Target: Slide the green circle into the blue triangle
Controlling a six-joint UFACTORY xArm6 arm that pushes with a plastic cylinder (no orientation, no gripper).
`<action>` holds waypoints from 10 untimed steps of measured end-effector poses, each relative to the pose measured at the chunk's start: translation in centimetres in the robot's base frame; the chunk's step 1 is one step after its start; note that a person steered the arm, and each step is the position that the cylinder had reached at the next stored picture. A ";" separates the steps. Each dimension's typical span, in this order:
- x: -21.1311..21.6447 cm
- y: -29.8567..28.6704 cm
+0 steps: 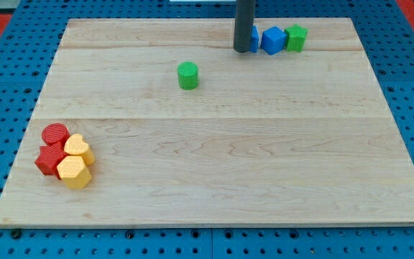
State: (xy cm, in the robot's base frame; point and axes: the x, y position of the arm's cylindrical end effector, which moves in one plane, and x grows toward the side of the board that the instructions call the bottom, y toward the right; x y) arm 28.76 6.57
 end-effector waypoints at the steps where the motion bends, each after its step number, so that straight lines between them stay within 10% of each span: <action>1: 7.1 -2.5; 3: 10.9 -13.0; 6: 6.4 -3.5; 8: 5.0 -12.0; 10: 2.0 -7.6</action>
State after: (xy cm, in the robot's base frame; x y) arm 30.73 -1.03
